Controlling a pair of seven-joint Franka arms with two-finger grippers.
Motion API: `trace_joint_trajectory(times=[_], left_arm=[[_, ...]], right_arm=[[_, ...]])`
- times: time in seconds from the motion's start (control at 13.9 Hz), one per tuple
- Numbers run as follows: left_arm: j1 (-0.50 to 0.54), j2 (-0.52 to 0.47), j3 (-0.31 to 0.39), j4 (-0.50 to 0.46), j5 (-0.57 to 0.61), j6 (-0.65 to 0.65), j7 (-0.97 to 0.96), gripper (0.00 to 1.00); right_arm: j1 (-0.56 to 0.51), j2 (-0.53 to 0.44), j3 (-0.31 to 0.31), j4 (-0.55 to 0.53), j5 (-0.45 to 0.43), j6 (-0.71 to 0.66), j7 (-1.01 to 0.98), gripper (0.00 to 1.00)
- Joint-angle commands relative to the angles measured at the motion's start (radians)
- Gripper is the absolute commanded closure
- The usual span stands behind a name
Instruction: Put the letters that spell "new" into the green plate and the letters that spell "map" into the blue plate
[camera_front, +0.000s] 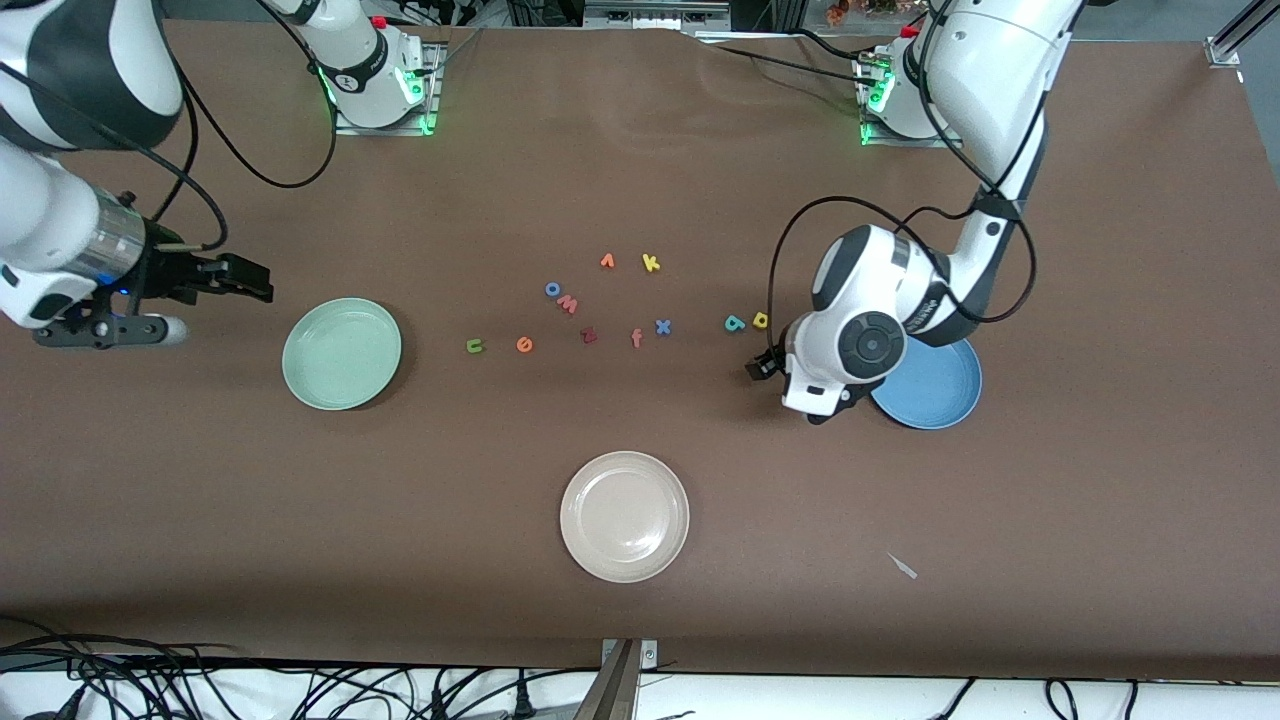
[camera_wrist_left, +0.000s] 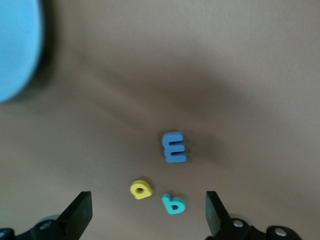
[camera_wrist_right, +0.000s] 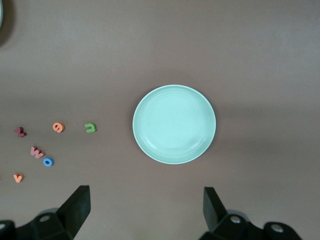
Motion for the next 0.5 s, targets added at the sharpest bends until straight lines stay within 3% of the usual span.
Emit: trace_joint_trajectory(times=[0.0,0.22,0.43], left_arm=[[-0.011,0.012,0.008,-0.022,-0.024,0.056,-0.027,0.00],[-0.021,0.026,0.008,-0.091,-0.024,0.175,-0.027,0.03],[-0.010,0.031,0.008,-0.102,-0.024,0.199,-0.022,0.19]], right_arm=[[0.024,0.002,-0.001,0.020,0.010,-0.021,0.017,0.00],[0.046,0.004,-0.001,0.014,0.010,-0.047,0.006,0.00],[0.064,0.008,-0.001,0.019,0.018,-0.045,0.020,0.00]])
